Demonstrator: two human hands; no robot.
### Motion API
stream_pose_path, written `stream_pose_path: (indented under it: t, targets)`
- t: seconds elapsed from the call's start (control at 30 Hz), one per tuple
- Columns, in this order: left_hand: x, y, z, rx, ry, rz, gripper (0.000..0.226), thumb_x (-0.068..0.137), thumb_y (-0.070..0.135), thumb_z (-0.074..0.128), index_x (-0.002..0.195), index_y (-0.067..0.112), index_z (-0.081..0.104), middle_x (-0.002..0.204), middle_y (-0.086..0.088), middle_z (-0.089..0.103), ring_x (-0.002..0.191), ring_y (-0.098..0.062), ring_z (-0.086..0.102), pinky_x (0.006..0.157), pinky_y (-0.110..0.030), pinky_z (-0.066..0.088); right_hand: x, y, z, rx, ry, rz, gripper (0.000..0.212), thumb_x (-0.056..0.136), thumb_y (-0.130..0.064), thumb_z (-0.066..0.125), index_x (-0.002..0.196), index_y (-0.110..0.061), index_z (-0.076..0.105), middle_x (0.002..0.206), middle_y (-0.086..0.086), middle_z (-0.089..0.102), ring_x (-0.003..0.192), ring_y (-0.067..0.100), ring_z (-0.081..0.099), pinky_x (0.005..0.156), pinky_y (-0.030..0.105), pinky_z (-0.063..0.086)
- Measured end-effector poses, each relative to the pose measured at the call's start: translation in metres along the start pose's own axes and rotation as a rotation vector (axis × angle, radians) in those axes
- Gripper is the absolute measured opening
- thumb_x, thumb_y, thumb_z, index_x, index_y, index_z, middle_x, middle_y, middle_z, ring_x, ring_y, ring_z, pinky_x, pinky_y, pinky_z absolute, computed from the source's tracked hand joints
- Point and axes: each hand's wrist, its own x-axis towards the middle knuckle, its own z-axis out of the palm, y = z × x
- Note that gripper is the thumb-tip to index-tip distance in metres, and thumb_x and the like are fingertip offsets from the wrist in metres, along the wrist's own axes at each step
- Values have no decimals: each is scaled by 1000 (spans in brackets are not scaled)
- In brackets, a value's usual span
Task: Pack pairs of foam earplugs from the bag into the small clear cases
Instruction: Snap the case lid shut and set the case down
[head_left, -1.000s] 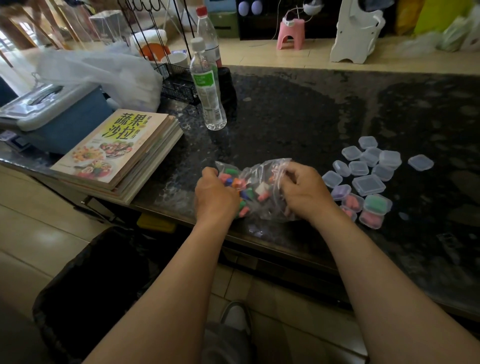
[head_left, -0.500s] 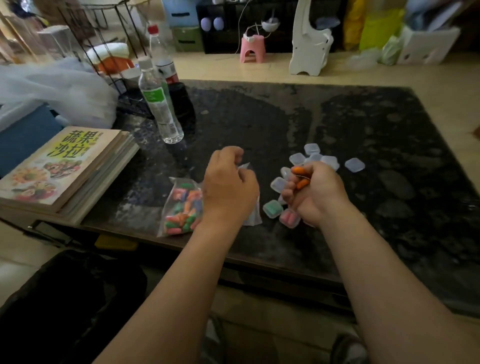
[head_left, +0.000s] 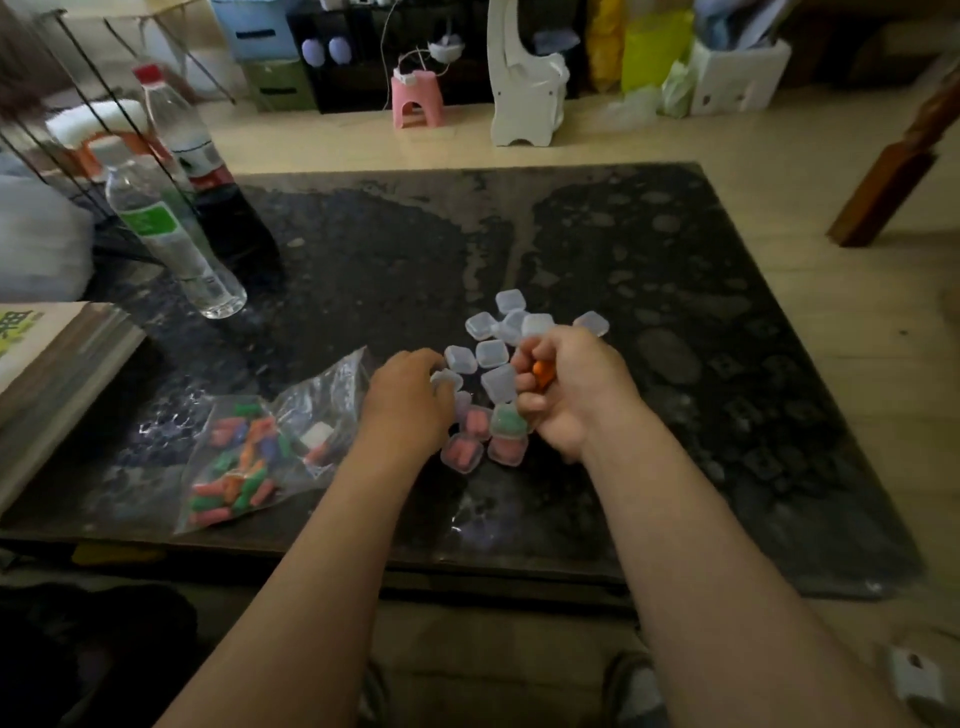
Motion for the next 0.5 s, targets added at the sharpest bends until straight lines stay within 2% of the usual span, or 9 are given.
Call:
stream_pose_path:
  t: [0.17, 0.33, 0.43, 0.5]
  targets:
    - [4, 0, 8, -28, -17, -63, 30, 97, 29, 65, 124, 17, 68, 120, -5, 70, 108, -22, 63, 80, -29, 40, 1, -7, -6, 3, -37, -6, 22, 84, 0, 39, 78, -10, 57, 60, 3, 52, 47, 12, 41, 40, 22, 27]
    - [8, 4, 9, -108, -20, -132, 21, 94, 25, 67, 114, 18, 68, 99, 4, 61, 88, -13, 54, 74, -29, 40, 1, -8, -7, -6, -33, -11, 23, 84, 1, 39, 80, -9, 59, 64, 4, 52, 49, 12, 40, 40, 22, 27]
    - [8, 6, 12, -187, -37, -189, 15, 93, 22, 67, 106, 21, 60, 90, 9, 55, 74, -4, 50, 58, -24, 38, 0, -7, -6, -23, -29, -16, 23, 84, 2, 39, 81, -8, 59, 63, 3, 51, 48, 11, 40, 41, 22, 27]
    - [7, 5, 14, -222, -36, -213, 15, 92, 21, 67, 101, 22, 55, 87, 10, 53, 73, -4, 48, 56, -23, 36, -1, -6, -5, -28, -24, -22, 23, 83, 2, 38, 81, -8, 58, 60, 2, 51, 47, 11, 40, 40, 22, 27]
